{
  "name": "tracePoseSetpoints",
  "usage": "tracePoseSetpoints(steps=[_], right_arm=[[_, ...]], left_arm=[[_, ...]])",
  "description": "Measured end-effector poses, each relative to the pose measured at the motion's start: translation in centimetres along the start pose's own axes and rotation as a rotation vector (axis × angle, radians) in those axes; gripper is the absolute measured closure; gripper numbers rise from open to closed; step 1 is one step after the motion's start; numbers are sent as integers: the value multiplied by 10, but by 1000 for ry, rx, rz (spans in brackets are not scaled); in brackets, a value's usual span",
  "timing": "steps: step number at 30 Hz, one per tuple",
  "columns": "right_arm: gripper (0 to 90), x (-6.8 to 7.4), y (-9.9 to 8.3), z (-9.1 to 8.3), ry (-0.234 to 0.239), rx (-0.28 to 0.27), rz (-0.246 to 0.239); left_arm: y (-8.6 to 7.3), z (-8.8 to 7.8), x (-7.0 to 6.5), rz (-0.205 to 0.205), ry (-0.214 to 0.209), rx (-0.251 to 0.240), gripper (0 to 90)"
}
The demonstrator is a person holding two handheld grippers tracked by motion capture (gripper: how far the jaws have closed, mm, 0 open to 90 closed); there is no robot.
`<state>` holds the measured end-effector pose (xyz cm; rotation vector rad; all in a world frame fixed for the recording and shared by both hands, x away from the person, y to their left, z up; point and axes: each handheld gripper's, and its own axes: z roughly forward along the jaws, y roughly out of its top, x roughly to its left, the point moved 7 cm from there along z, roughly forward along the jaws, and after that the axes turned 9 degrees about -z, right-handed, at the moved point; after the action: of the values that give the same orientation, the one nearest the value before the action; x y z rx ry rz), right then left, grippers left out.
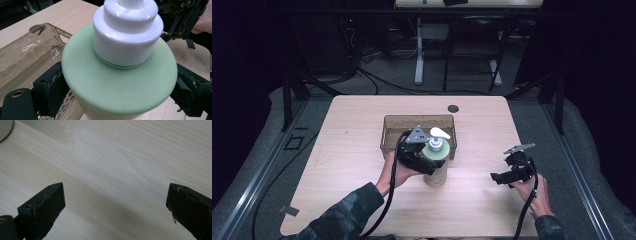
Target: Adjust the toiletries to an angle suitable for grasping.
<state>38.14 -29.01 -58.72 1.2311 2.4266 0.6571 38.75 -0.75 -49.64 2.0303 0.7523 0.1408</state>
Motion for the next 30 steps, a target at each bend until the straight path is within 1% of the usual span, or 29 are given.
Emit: tracePoseSetpoints(steps=[3, 6, 9, 12, 14, 19, 24, 27, 30], right_arm=[[16, 0, 0, 0, -1, 0, -1], [16, 0, -1, 0, -1, 0, -1], [16, 0, 0, 0, -6, 1, -9], [17, 1, 0, 0, -6, 1, -10], [17, 0, 0, -1, -9, 2, -12], [17, 0, 1, -2, -11, 1, -13], [16, 2, 3, -2, -6, -4, -22], [16, 4, 4, -2, -2, -7, -21], [16, 4, 4, -2, -4, -7, -23]], left_arm=[[-2, -4, 3, -8, 7, 2, 122], [-2, -6, 5, -7, 14, 4, 123], [-5, -13, 11, -8, 27, 7, 123], [-8, -17, 13, -15, 29, 10, 124], [-10, -23, 18, -17, 41, 9, 124], [-13, -29, 24, -17, 67, 11, 124], [-16, -36, 29, -31, 82, 19, 124], [-17, -40, 33, -32, 93, 21, 124], [-20, -46, 38, -44, 107, 19, 124]])
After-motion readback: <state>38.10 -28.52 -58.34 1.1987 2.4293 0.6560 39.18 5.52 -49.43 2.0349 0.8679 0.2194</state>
